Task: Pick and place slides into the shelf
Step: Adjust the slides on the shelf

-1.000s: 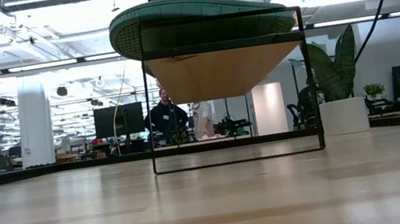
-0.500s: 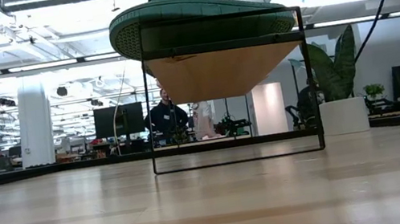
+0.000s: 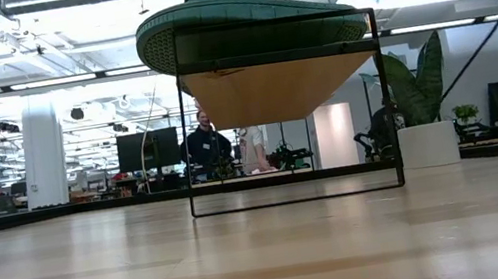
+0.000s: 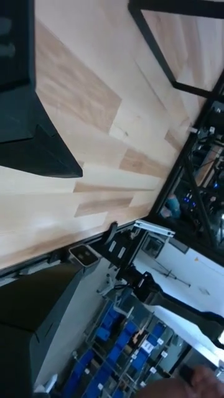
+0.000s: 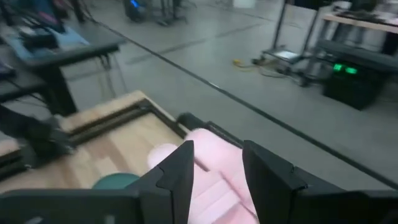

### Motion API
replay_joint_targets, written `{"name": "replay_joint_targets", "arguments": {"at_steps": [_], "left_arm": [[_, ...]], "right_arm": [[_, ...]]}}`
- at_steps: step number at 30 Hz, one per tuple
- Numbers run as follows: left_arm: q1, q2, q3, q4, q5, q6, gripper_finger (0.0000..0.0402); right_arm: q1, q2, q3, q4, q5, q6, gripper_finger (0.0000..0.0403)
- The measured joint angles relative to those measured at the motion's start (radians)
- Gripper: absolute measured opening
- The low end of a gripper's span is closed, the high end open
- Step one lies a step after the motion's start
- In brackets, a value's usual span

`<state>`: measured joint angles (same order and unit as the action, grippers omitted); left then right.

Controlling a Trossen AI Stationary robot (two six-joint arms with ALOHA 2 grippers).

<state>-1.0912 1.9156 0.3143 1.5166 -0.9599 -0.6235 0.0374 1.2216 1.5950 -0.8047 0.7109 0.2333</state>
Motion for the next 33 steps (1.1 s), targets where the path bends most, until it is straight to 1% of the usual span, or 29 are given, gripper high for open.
{"name": "replay_joint_targets", "arguments": {"at_steps": [2,6,9,12,16,21,24,27,29,33], "left_arm": [[0.000,0.000,0.007,0.000,-0.008,0.000,0.0226],[0.000,0.000,0.021,0.000,-0.032,0.002,0.0226],[0.000,0.000,0.033,0.000,-0.055,0.008,0.0226],[0.000,0.000,0.045,0.000,-0.081,0.023,0.0226],[0.000,0.000,0.060,0.000,-0.122,0.042,0.0226],[0.000,0.000,0.075,0.000,-0.170,0.046,0.0226],[0.000,0.000,0.092,0.013,-0.205,0.099,0.0226],[0.000,0.000,0.110,0.035,-0.245,0.167,0.0226],[0.000,0.000,0.115,0.036,-0.267,0.184,0.0226],[0.000,0.000,0.117,0.038,-0.281,0.177,0.0226]], "right_arm": [[-0.014,-0.068,-0.111,0.087,-0.043,-0.006,0.0129],[-0.055,-0.197,-0.310,0.201,-0.120,0.014,0.0129],[-0.092,-0.272,-0.429,0.274,-0.198,0.029,0.0129],[-0.123,-0.317,-0.515,0.345,-0.274,0.029,0.0129],[-0.165,-0.325,-0.578,0.379,-0.341,0.029,0.0129],[-0.212,-0.296,-0.643,0.434,-0.436,0.017,0.0129],[-0.232,-0.286,-0.670,0.468,-0.466,0.001,0.0129],[-0.262,-0.286,-0.683,0.470,-0.500,-0.026,0.0129],[-0.292,-0.283,-0.684,0.466,-0.532,-0.044,0.0129],[-0.365,-0.254,-0.685,0.462,-0.652,-0.077,0.0129]]}}
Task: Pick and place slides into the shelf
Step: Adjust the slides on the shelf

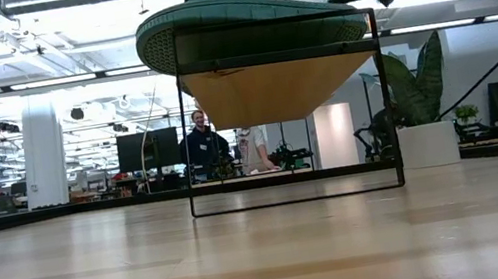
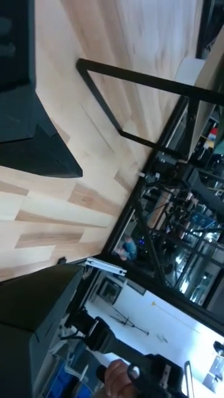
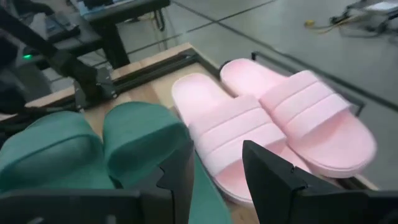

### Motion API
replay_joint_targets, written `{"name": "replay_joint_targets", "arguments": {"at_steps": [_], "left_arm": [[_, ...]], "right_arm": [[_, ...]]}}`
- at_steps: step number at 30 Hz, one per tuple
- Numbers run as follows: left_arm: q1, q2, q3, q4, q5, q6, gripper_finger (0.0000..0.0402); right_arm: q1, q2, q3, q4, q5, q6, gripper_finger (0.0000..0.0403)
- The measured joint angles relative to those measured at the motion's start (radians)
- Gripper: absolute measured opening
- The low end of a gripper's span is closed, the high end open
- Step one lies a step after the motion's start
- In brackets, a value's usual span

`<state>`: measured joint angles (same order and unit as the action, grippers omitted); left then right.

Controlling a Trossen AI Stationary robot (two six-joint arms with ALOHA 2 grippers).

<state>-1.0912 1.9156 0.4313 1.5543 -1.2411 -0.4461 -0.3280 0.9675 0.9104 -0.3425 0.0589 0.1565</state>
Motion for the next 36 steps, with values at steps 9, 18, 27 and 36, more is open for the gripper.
{"name": "replay_joint_targets", "arguments": {"at_steps": [9,18,27,36], "left_arm": [[0.000,0.000,0.000,0.002,-0.010,-0.019,0.0226],[0.007,0.000,0.000,0.003,-0.043,-0.020,0.0226],[0.025,0.000,0.000,0.002,-0.040,-0.020,0.0226],[0.025,0.000,0.000,0.002,-0.039,-0.021,0.0226]], "right_arm": [[-0.087,0.104,0.000,0.006,-0.146,-0.069,0.0129],[-0.075,0.152,0.000,0.041,-0.169,-0.076,0.0129],[-0.081,0.152,0.000,0.036,-0.117,-0.085,0.0129],[-0.161,0.152,0.000,0.037,-0.050,-0.104,0.0129]]}}
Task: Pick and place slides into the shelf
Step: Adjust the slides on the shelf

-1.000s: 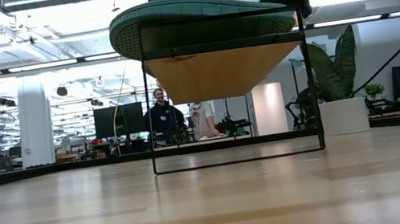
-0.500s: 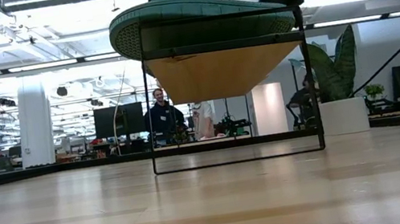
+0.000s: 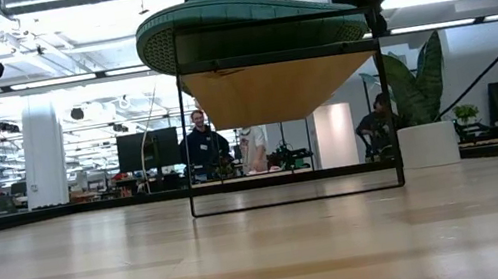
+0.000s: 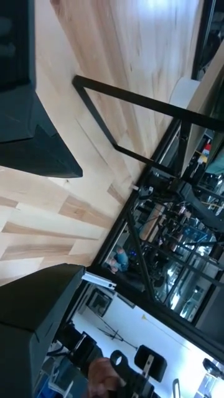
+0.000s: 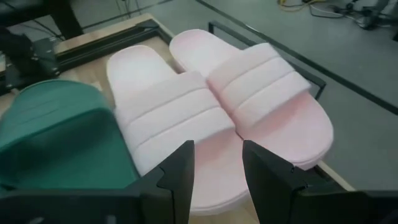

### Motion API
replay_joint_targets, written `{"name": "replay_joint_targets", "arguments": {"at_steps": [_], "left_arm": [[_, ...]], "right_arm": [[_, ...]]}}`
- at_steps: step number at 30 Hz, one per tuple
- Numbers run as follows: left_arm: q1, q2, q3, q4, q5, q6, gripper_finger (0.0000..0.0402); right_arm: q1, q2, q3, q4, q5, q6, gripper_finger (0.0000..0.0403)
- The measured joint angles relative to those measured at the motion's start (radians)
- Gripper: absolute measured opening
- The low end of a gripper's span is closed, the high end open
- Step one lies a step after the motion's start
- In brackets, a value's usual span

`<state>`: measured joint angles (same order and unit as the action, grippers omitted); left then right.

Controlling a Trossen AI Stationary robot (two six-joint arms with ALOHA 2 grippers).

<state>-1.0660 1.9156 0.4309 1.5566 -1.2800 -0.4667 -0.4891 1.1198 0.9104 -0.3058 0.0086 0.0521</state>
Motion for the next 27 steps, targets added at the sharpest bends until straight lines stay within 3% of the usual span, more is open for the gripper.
{"name": "replay_joint_targets", "arguments": {"at_steps": [11,20,27], "left_arm": [[0.000,0.000,0.000,0.000,0.001,-0.011,0.0226],[0.000,0.000,0.000,-0.001,0.020,-0.022,0.0226],[0.000,0.000,0.000,-0.001,0.019,-0.017,0.0226]], "right_arm": [[-0.002,0.008,0.002,-0.012,-0.010,0.002,0.0129],[-0.006,0.152,0.108,-0.029,-0.004,0.000,0.0129],[0.003,0.140,0.213,-0.037,0.140,-0.035,0.0129]]}}
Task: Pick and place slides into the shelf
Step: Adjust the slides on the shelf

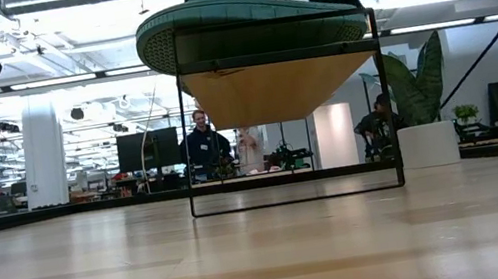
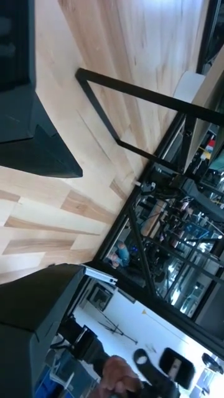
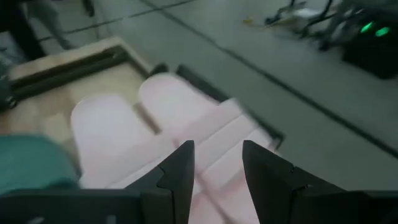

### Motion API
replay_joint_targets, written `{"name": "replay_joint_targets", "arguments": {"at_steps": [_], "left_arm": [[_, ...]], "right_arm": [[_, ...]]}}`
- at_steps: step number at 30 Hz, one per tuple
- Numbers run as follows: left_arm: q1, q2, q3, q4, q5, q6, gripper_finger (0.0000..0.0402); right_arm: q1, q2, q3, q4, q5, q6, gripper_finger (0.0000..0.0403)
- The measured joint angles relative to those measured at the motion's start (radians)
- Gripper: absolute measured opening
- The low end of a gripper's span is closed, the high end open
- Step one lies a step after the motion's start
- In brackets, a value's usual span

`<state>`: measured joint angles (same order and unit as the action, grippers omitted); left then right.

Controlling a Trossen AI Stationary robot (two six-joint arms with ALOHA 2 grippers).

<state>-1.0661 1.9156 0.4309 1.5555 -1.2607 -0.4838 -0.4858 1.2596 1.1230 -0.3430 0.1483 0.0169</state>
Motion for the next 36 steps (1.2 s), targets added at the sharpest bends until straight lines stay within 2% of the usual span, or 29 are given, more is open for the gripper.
{"name": "replay_joint_targets", "arguments": {"at_steps": [5,7,14,21,29,36], "left_arm": [[0.000,0.000,0.000,-0.001,-0.001,0.001,0.0226],[0.000,0.000,0.000,-0.001,-0.001,0.001,0.0226],[0.000,0.000,0.000,0.000,-0.043,0.045,0.0226],[0.000,0.000,0.000,0.000,-0.125,0.054,0.0226],[0.000,0.000,-0.003,0.000,-0.195,0.119,0.0226],[0.000,0.000,-0.025,0.001,-0.195,0.105,0.0226]], "right_arm": [[-0.025,-0.007,0.030,-0.065,0.106,0.015,0.0129],[-0.045,-0.015,0.029,-0.095,0.110,0.040,0.0129],[-0.104,-0.107,-0.002,-0.072,-0.021,0.029,0.0129],[-0.165,-0.120,-0.002,-0.063,-0.149,-0.018,0.0129],[-0.193,-0.071,-0.002,0.000,-0.173,-0.024,0.0129],[-0.201,-0.006,-0.002,-0.004,-0.174,0.031,0.0129]]}}
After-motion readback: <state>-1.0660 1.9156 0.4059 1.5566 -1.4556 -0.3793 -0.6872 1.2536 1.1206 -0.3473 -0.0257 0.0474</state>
